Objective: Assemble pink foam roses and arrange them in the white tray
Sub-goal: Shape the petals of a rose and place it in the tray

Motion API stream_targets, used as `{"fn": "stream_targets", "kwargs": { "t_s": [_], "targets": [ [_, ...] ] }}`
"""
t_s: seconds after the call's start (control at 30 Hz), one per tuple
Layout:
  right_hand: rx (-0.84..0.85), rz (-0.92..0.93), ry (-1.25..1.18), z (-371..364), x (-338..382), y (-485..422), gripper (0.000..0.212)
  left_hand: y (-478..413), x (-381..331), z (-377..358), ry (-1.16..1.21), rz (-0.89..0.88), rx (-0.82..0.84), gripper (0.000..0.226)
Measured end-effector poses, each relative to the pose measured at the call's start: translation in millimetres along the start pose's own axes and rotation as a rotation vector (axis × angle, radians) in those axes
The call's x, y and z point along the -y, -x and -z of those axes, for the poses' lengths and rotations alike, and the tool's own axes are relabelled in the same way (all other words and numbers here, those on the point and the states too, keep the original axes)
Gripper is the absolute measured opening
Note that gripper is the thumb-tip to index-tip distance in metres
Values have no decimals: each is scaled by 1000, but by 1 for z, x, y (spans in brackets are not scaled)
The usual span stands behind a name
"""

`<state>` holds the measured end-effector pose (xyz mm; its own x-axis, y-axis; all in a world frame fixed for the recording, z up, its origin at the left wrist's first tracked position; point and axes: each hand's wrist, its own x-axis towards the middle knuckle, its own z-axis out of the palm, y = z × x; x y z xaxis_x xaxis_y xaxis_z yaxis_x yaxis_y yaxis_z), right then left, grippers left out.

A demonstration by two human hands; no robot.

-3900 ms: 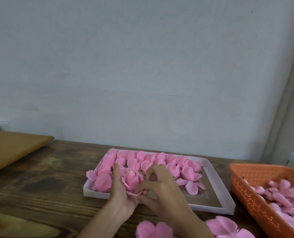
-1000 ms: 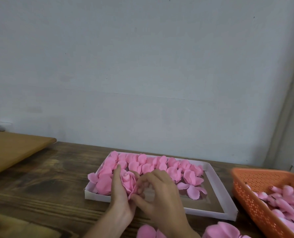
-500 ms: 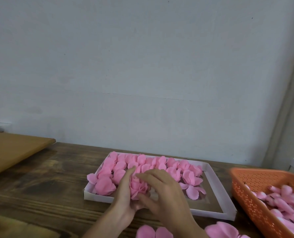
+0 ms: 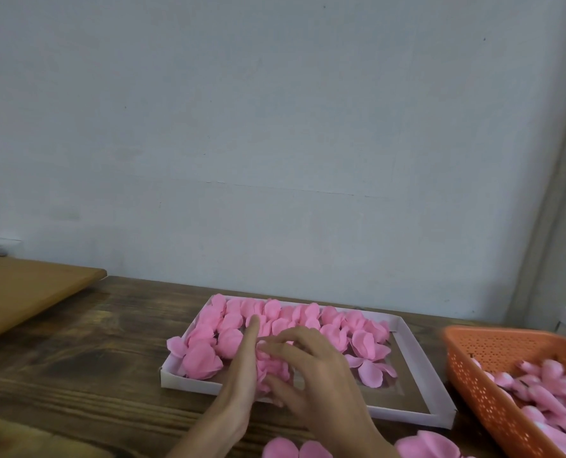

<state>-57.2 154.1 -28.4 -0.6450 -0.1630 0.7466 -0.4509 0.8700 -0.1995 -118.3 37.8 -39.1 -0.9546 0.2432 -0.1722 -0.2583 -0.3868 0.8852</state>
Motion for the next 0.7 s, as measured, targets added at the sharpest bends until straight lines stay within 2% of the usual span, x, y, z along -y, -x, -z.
{"fn": "stream_targets", "kwargs": {
  "t_s": [0.07,0.2,0.3,0.4,0.7],
  "targets": [
    [-3,-3,3,1,-1,0,41,2,-1,2,-83,-35,52,76],
    [-10,10,1,3,-4,1,34,4,-4,3,-201,-59,120,72],
    [-26,16,-21,4,-7,2,35,3,-3,4,-233,-96,101,58],
    [-35,31,-33,5,-7,0,38,2,-3,6,-267,-134,153,48],
    [-10,65,-61,7,-5,-2,30,-2,-4,9,-303,-177,229,57]
  ]
}}
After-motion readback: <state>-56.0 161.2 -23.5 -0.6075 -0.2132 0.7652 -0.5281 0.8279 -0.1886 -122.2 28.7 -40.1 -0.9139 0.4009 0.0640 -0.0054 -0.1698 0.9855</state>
